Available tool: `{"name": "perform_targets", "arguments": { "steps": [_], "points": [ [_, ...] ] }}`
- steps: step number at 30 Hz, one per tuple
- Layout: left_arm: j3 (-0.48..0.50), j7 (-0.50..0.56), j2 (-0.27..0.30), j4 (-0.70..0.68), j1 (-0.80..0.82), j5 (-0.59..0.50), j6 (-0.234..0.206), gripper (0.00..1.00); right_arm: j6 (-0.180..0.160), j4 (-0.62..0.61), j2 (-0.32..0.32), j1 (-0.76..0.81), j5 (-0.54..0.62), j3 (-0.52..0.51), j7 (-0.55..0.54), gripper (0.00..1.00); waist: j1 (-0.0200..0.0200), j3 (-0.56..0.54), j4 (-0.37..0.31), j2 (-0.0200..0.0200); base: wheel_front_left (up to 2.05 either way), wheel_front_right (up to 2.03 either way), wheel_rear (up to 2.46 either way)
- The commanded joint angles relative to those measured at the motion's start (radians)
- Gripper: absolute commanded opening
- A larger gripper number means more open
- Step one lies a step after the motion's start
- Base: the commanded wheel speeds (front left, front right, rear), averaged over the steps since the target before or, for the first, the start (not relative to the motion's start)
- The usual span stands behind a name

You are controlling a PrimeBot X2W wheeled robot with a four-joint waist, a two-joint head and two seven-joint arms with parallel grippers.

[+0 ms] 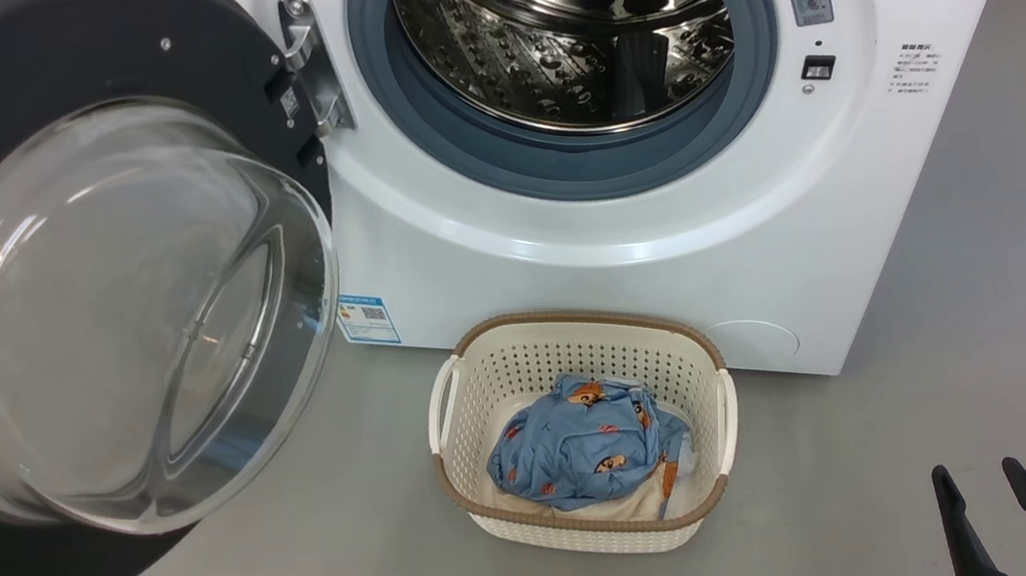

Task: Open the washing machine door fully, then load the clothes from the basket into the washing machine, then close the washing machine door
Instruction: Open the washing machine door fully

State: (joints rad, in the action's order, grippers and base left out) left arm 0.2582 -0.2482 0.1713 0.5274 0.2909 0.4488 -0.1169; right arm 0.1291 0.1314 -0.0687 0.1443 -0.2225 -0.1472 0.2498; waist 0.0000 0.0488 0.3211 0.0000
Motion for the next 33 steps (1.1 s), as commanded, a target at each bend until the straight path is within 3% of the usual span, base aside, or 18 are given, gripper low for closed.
{"name": "perform_targets", "arguments": {
  "steps": [1,11,22,31,33],
  "points": [
    [0.050,-0.013,0.049,-0.012,0.054,-0.017,0.003,0.00,0.002,-0.019,-0.013,-0.013,-0.003,0.021,0.012,1.00,0.0000,-0.001,0.000,0.0000,0.00,0.00,0.00],
    [0.098,-0.013,0.021,0.001,0.067,-0.065,0.038,0.00,0.002,-0.020,-0.006,-0.008,-0.004,0.023,0.012,1.00,0.0000,-0.012,0.002,0.0000,0.00,0.00,0.00],
    [0.104,-0.014,-0.056,-0.131,0.014,-0.081,0.071,0.00,0.002,-0.021,-0.002,-0.003,-0.004,0.024,0.012,1.00,0.0000,-0.016,0.011,0.0000,0.00,0.00,0.00],
    [0.002,0.017,-0.104,-0.383,-0.058,-0.085,0.076,0.44,0.002,-0.019,-0.005,-0.007,-0.006,0.030,0.012,1.00,0.0000,-0.018,0.004,0.0000,0.00,0.00,0.00],
    [-0.035,0.034,-0.110,-0.449,-0.079,-0.080,0.078,0.84,0.002,-0.020,-0.005,-0.008,-0.006,0.031,0.012,1.00,0.0000,-0.020,-0.002,0.0000,0.00,0.00,0.00]
  ]
}}
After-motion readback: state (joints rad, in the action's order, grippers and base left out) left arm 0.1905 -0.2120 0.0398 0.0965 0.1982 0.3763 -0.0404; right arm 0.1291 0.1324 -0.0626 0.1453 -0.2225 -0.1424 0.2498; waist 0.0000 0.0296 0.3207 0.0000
